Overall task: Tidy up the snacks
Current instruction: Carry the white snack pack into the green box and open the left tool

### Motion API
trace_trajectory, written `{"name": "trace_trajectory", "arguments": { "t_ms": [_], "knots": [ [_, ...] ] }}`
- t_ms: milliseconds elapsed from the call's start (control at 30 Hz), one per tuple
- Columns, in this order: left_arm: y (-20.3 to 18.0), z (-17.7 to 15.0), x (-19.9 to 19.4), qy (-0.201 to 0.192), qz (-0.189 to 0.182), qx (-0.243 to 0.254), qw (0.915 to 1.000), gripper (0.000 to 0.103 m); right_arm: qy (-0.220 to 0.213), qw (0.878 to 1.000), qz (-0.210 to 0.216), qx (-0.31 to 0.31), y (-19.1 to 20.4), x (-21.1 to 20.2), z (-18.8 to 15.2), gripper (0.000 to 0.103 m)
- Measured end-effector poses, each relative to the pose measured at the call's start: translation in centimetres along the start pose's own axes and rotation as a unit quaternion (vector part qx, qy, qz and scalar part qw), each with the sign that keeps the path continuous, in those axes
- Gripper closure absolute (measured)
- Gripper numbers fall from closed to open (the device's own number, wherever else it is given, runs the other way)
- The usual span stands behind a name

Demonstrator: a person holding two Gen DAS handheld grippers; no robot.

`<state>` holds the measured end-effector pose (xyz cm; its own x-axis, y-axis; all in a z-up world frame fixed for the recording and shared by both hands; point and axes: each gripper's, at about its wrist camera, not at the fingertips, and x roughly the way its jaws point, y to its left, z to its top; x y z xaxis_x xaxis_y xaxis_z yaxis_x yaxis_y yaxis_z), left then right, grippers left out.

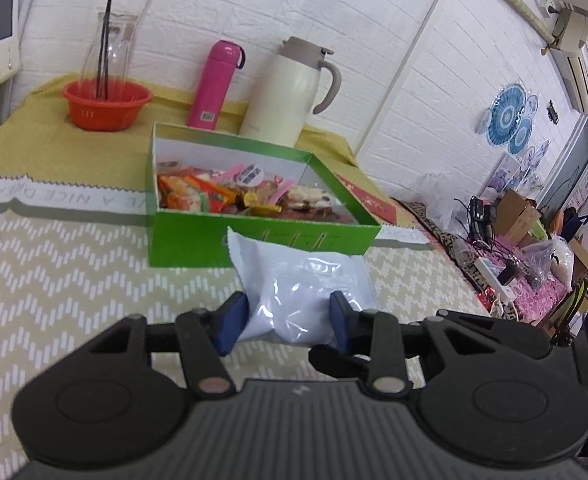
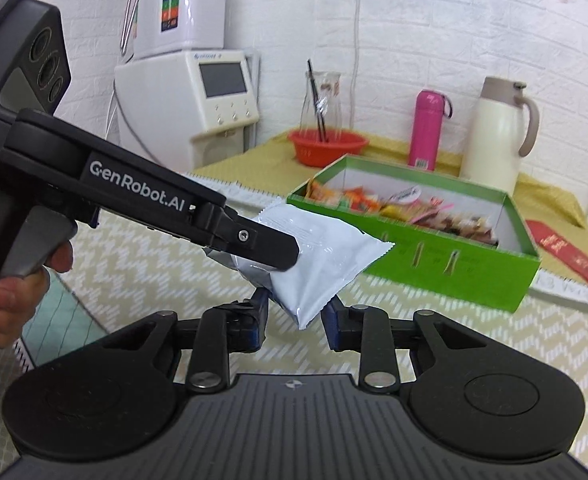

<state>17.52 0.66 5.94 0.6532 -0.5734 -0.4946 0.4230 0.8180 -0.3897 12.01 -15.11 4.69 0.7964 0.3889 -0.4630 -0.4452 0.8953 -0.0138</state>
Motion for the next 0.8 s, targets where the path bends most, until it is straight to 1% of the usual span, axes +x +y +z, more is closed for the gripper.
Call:
{"name": "trace_trajectory", "arguments": {
  "t_ms": [133, 267, 533, 800],
  "knots": [
    [-0.4, 2.4, 1.3, -0.007, -0.009, 0.005, 0.9999, 0.07, -0.018, 1.0, -0.01, 0.01, -1.8, 0.3, 1.5, 0.053],
    [-0.9, 4.6, 3.6, -0.008, -0.014, 0.009, 0.9998, 0.07, -0.029, 0.999, -0.02, 0.024, -4.1, 1.1, 2.3, 0.054],
    [-1.9, 8.2, 9.6, -0.001, -0.019, 0.023, 0.9996, 0.07, -0.032, 0.997, -0.039, 0.051, -9.5, 4.0, 3.4, 0.054],
    [-1.2, 11.3, 15.3, 0.009, -0.025, 0.009, 0.9996, 0.07, -0.032, 0.996, -0.045, 0.069, -13.6, 7.2, 4.4, 0.054]
  ]
}}
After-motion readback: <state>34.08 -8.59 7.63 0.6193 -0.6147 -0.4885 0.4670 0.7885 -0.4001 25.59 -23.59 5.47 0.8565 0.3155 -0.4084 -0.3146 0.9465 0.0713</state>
